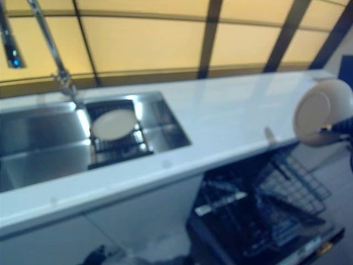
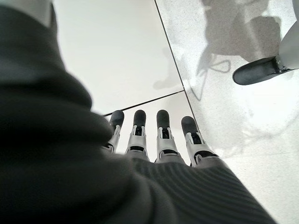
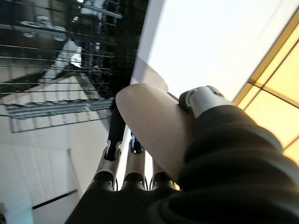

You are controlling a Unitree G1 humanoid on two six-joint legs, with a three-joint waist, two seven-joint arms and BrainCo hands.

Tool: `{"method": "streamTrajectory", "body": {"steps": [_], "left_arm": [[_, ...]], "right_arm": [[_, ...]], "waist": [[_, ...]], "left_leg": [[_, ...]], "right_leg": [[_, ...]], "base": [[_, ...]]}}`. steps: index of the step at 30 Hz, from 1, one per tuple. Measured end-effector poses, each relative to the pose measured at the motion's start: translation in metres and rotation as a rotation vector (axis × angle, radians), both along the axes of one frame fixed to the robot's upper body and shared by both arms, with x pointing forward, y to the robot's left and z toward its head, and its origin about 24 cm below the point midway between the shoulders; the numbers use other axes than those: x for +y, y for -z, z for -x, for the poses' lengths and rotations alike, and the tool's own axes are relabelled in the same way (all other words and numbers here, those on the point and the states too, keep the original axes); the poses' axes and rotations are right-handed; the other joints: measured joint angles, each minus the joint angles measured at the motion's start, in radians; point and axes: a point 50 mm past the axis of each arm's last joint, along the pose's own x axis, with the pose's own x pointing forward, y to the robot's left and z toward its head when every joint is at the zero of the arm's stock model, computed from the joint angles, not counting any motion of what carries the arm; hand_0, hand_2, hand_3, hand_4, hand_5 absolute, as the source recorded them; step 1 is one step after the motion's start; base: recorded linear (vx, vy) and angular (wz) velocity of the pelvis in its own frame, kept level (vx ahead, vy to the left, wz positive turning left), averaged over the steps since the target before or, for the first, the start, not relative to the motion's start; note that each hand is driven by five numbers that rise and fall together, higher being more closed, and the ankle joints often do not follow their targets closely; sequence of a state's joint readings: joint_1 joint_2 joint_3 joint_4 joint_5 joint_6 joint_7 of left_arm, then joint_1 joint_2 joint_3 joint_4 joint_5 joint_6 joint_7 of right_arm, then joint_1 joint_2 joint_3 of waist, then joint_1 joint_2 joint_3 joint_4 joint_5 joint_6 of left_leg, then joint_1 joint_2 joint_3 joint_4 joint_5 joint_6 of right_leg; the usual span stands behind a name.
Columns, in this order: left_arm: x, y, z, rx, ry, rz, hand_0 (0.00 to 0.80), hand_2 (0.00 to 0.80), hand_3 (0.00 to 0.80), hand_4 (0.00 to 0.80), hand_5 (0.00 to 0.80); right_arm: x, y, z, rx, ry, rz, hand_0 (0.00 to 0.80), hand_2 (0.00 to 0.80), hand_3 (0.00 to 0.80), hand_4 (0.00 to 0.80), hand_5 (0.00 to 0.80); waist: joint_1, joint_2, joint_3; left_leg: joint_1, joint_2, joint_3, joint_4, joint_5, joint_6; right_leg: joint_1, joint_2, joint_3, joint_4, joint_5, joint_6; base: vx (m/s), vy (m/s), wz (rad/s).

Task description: Take plates into dishwasher

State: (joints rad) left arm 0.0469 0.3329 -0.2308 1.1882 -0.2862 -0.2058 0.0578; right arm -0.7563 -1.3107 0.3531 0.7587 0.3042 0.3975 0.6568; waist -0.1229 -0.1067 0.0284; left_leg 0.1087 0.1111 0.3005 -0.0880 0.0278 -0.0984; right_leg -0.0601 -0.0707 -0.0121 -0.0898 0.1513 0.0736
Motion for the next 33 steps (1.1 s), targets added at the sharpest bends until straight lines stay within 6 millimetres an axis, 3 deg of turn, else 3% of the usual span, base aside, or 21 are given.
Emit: {"method": "streamTrajectory", "body": {"steps": [4, 14, 20, 28, 33], "left_arm": [[-0.001, -0.002, -0.009, -0.018, 0.012, 0.009, 0.0, 0.0, 0.0, 0.0, 0.0], [-0.003, -0.002, -0.013, -0.023, 0.034, 0.008, 0.0, 0.0, 0.0, 0.0, 0.0], [-0.004, -0.003, -0.018, -0.033, 0.036, 0.011, 0.0, 0.0, 0.0, 0.0, 0.0], [-0.004, -0.004, -0.021, -0.041, 0.035, 0.011, 0.0, 0.0, 0.0, 0.0, 0.0], [-0.005, -0.004, -0.022, -0.043, 0.039, 0.011, 0.0, 0.0, 0.0, 0.0, 0.0]], "right_arm": [[-0.005, 0.009, 0.009, 0.032, -0.004, -0.026, 0.8, 0.8, 0.8, 0.8, 0.8], [-0.006, 0.04, 0.028, 0.192, -0.073, 0.019, 0.8, 0.8, 0.8, 0.8, 0.8], [0.003, 0.05, 0.029, 0.256, -0.158, 0.059, 0.8, 0.8, 0.8, 0.8, 0.8], [0.014, 0.078, 0.025, 0.305, -0.209, 0.061, 0.8, 0.8, 0.8, 0.8, 0.8], [0.032, 0.105, 0.017, 0.33, -0.276, 0.029, 0.8, 0.8, 0.8, 0.8, 0.8]], "waist": [[-0.027, 0.005, 0.012], [-0.039, 0.014, 0.028], [-0.054, 0.016, 0.035], [-0.052, 0.019, 0.038], [-0.044, 0.027, 0.043]], "left_leg": [[0.001, -0.001, 0.005, -0.001, -0.005, 0.0], [0.002, -0.004, 0.025, 0.001, -0.013, 0.002], [0.002, -0.004, 0.026, -0.001, -0.013, 0.003], [0.002, -0.003, 0.024, -0.001, -0.013, 0.003], [0.002, -0.003, 0.022, 0.0, -0.013, 0.003]], "right_leg": [[-0.003, 0.001, 0.006, 0.0, 0.0, 0.0], [-0.011, 0.001, 0.02, 0.0, 0.0, 0.0], [-0.011, 0.001, 0.026, 0.0, 0.0, -0.001], [-0.012, -0.001, 0.021, 0.0, 0.0, -0.001], [-0.011, -0.002, 0.02, 0.0, 0.001, -0.001]], "base": [[-0.011, -0.004, -0.04], [-0.016, 0.001, -0.04], [0.0, 0.0, 0.0], [0.0, 0.0, 0.0], [0.0, 0.0, 0.0]]}}
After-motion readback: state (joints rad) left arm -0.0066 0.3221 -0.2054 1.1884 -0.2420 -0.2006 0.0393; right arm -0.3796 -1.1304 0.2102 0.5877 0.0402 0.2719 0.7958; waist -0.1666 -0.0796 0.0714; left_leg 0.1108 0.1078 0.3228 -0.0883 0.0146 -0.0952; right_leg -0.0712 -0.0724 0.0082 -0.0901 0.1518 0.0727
